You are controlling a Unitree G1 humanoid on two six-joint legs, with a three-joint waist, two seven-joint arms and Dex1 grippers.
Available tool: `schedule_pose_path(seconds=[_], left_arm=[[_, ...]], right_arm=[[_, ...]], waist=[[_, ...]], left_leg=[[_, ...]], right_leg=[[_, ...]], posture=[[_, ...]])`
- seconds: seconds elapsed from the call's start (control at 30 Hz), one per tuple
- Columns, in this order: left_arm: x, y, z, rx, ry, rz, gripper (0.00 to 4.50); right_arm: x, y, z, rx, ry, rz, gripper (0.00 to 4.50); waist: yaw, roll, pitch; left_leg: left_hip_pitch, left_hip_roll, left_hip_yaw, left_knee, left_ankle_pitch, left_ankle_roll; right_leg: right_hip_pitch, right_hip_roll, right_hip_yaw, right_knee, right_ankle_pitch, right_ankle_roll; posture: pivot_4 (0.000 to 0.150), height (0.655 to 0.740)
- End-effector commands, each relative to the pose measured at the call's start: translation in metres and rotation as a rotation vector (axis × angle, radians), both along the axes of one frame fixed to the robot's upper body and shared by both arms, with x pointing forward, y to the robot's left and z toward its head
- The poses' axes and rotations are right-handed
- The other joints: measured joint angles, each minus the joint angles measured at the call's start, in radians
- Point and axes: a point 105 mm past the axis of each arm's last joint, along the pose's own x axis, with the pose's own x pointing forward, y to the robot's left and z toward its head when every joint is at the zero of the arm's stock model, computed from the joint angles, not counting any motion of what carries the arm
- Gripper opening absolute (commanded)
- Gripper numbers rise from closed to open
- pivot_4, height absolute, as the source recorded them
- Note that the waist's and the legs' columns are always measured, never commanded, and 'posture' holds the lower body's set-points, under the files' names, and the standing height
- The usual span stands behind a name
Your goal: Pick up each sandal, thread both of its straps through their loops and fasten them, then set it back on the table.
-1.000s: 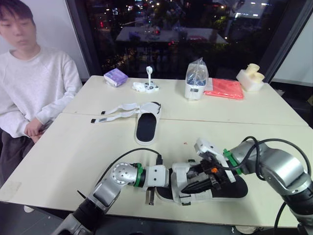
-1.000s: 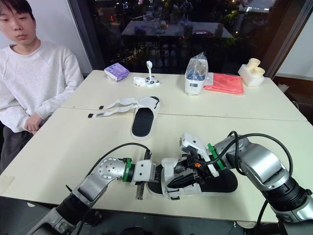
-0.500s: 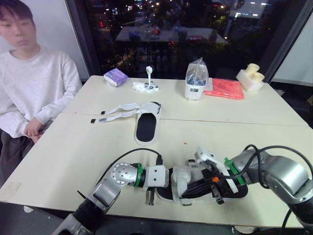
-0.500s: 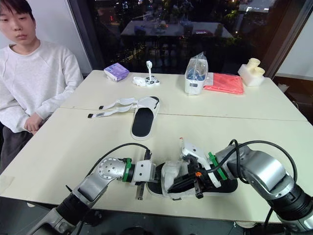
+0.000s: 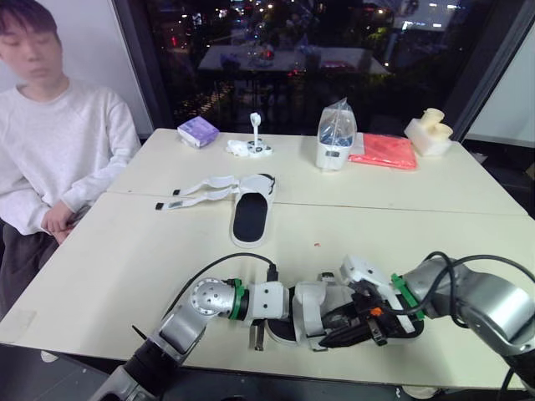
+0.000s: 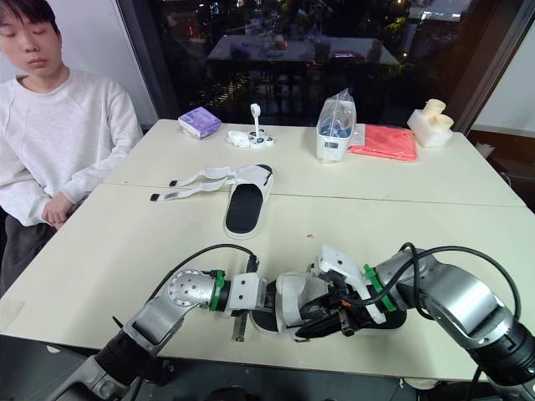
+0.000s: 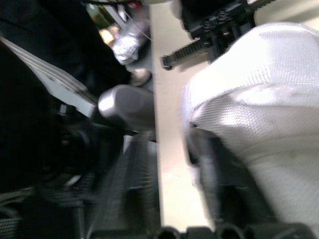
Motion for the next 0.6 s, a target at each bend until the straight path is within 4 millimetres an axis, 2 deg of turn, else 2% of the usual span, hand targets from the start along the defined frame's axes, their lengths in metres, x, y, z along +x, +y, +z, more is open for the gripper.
schedule_pose_path(seconds=[0.03,0.07,0.1,0.2,0.33,0.43,0.5,0.6], left_arm=[[-0.005,0.014,-0.042,0.133,0.115,0.040,0.00],[-0.006,0.014,-0.042,0.133,0.116,0.040,0.00],[-0.006,0.014,-0.043,0.133,0.116,0.039,0.00],[-0.007,0.014,-0.042,0.133,0.117,0.038,0.00],[-0.007,0.013,-0.041,0.130,0.119,0.036,0.00],[-0.008,0.013,-0.039,0.134,0.120,0.024,0.00],[-0.008,0.013,-0.038,0.138,0.119,0.017,0.00],[-0.008,0.014,-0.038,0.142,0.118,0.012,0.00]], right_arm=[[-0.001,-0.009,0.015,-0.003,-0.053,-0.040,3.75],[-0.002,-0.012,0.017,-0.006,-0.058,-0.058,4.25],[-0.003,-0.014,0.018,-0.009,-0.062,-0.075,4.47],[-0.008,-0.018,0.017,0.005,-0.053,-0.127,4.47],[-0.017,-0.021,-0.003,-0.002,-0.025,-0.202,4.47],[-0.023,-0.020,-0.011,0.023,-0.001,-0.236,4.47],[-0.024,-0.018,-0.012,0.046,-0.018,-0.251,4.47],[-0.021,-0.014,-0.002,0.119,-0.054,-0.282,4.47]], waist=[[0.001,0.000,0.000],[0.001,0.000,0.000],[0.001,0.000,0.000],[0.003,-0.001,0.000],[0.002,0.000,0.000],[0.001,-0.002,-0.001],[0.001,-0.003,-0.002],[0.001,-0.005,-0.002]], left_leg=[[0.000,0.000,0.000,0.000,0.000,0.001],[0.000,0.000,0.000,0.000,-0.002,0.004],[0.000,0.000,0.000,0.000,-0.003,0.005],[0.000,0.000,0.000,0.000,-0.003,0.005],[0.000,0.000,0.000,0.000,-0.003,0.005],[0.000,0.001,0.000,0.000,-0.003,0.005],[0.000,0.001,0.000,0.000,-0.003,0.005],[0.001,0.001,0.000,0.000,-0.003,0.006]], right_leg=[[0.000,0.000,0.000,0.000,0.000,0.000],[0.000,0.000,0.000,0.000,0.000,0.000],[0.000,0.000,0.000,0.000,0.000,0.000],[0.000,0.000,0.000,0.000,0.000,0.000],[0.000,0.000,0.000,0.000,0.000,0.000],[0.001,0.000,0.000,-0.001,0.000,0.000],[0.001,0.000,0.000,-0.001,0.000,0.000],[0.001,0.001,0.000,-0.001,0.000,0.000]], posture=[[0.150,0.7400],[0.150,0.7400],[0.150,0.7400],[0.150,0.7400],[0.150,0.7400],[0.150,0.7400],[0.150,0.7400],[0.150,0.7400]])
